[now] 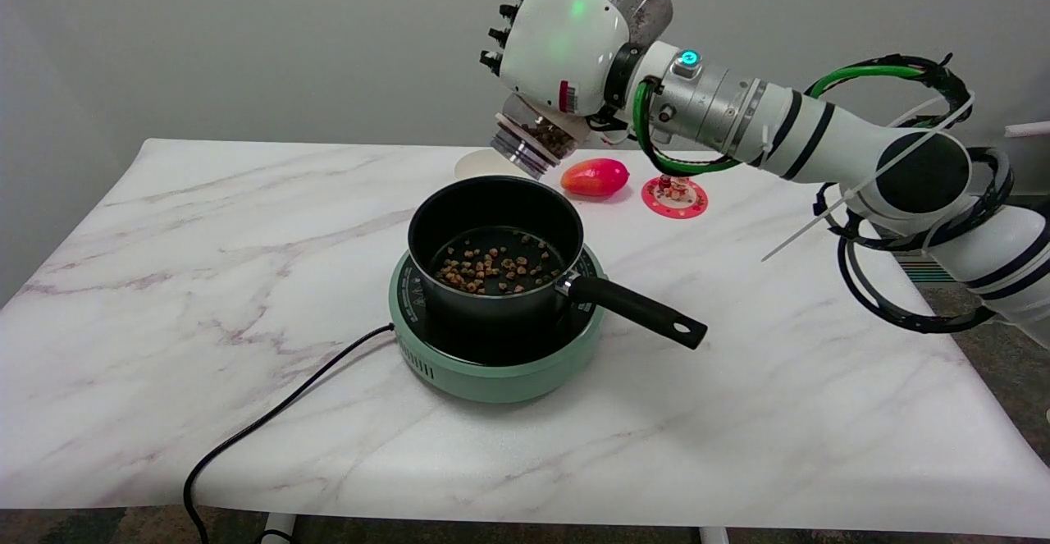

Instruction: Pour the contents of the bottle into the soup pot.

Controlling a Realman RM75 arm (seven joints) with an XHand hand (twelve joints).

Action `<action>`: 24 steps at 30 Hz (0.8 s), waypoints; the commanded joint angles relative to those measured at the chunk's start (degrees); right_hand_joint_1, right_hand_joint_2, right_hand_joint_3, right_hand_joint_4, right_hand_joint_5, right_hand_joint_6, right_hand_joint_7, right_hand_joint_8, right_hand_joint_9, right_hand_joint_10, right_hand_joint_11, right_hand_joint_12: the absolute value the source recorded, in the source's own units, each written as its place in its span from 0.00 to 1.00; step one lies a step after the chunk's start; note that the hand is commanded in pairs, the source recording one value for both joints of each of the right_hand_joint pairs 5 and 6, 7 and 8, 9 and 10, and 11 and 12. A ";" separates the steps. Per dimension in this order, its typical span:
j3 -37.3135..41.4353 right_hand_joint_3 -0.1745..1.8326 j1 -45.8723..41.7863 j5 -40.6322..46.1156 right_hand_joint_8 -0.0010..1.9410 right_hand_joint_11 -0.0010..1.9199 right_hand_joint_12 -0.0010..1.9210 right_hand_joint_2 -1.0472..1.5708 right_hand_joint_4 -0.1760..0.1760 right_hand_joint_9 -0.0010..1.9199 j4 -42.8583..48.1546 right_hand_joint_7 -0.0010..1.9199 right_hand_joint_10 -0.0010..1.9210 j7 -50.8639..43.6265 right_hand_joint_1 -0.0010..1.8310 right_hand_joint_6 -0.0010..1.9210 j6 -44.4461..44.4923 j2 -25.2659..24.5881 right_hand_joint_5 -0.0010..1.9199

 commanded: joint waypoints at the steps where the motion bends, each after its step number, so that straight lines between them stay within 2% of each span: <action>1: -1.45 0.36 3.37 -3.11 0.99 0.64 0.64 0.86 0.50 0.71 0.23 1.00 0.71 -0.33 0.75 1.00 1.73 1.08 1.00; 24: -5.44 0.35 4.91 -6.83 0.99 0.63 0.63 0.87 0.50 0.72 -3.02 1.00 0.72 0.21 0.74 1.00 1.87 1.16 1.00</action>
